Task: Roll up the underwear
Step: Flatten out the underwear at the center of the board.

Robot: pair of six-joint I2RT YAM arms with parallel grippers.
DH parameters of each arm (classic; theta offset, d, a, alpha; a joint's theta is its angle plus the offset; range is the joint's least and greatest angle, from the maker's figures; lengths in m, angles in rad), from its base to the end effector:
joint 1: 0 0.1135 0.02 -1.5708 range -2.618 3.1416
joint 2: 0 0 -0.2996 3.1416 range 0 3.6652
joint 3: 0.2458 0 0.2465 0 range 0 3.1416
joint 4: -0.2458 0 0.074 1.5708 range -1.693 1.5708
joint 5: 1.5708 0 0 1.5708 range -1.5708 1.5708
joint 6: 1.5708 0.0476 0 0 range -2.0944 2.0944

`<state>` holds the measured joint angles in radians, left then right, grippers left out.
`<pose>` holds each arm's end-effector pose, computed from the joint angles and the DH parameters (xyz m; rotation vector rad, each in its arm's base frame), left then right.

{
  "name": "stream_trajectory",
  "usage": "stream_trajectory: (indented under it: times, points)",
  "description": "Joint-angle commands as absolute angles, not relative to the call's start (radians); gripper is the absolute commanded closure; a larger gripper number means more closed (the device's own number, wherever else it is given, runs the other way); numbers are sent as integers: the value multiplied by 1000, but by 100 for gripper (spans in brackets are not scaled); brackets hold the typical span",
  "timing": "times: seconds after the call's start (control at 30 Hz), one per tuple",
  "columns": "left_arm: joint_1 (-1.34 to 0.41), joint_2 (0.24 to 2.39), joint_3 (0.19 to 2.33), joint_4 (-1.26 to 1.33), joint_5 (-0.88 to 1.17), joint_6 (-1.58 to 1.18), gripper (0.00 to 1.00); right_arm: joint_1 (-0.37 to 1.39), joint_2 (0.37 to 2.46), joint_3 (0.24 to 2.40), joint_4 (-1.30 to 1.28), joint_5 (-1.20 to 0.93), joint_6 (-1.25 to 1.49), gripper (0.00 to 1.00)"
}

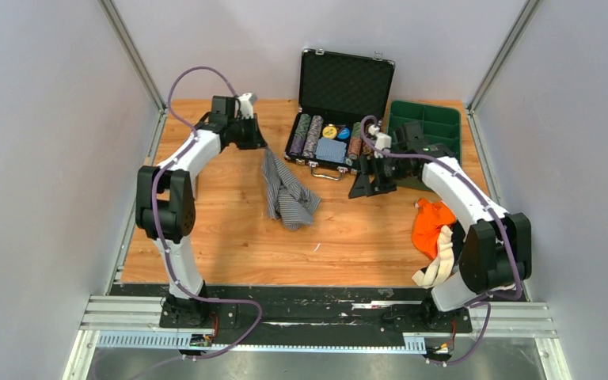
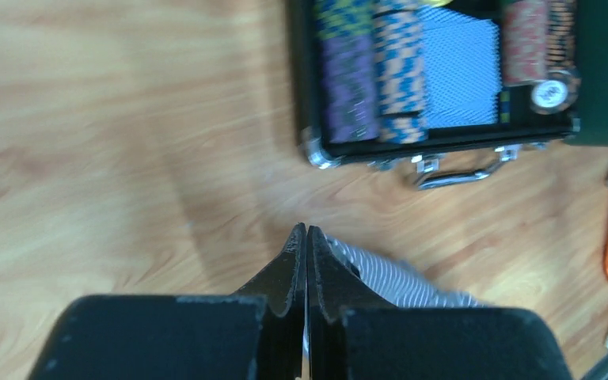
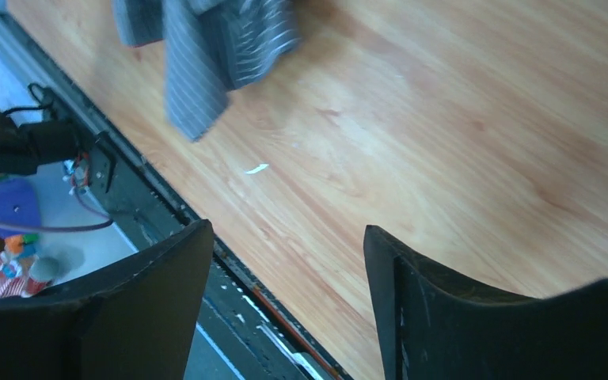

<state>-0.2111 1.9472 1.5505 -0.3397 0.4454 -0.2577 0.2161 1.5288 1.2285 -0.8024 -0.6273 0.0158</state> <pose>0.4460 -0.1165 0.2765 0.1790 2.3284 -0.7510 0.2913 0.0925 0.2990 -0.4615 2.5751 0.9123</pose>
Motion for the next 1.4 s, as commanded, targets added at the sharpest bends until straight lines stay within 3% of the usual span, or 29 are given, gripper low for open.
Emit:
stream_trajectory:
  times: [0.0, 0.23, 0.5, 0.83, 1.1, 1.37]
  points:
    - [-190, 1830, 1434, -359, 386, -276, 100, 297, 1610, 1269, -752, -704, 52, 26]
    - [-189, 1745, 1324, -414, 367, -249, 100, 331, 1840, 1354, -736, -873, 169, 20]
    - [-186, 1684, 1276, -419, 346, -242, 100, 380, 1937, 1319, -730, -1147, 187, 27]
    - [-186, 1626, 1239, -405, 324, -249, 100, 442, 1994, 1278, -663, -1171, 292, 30]
    - [-183, 1576, 1203, -403, 308, -247, 100, 464, 2042, 1308, -598, -1154, 377, 41]
    - [-182, 1546, 1177, -402, 297, -240, 100, 470, 2073, 1322, -554, -1161, 423, 60]
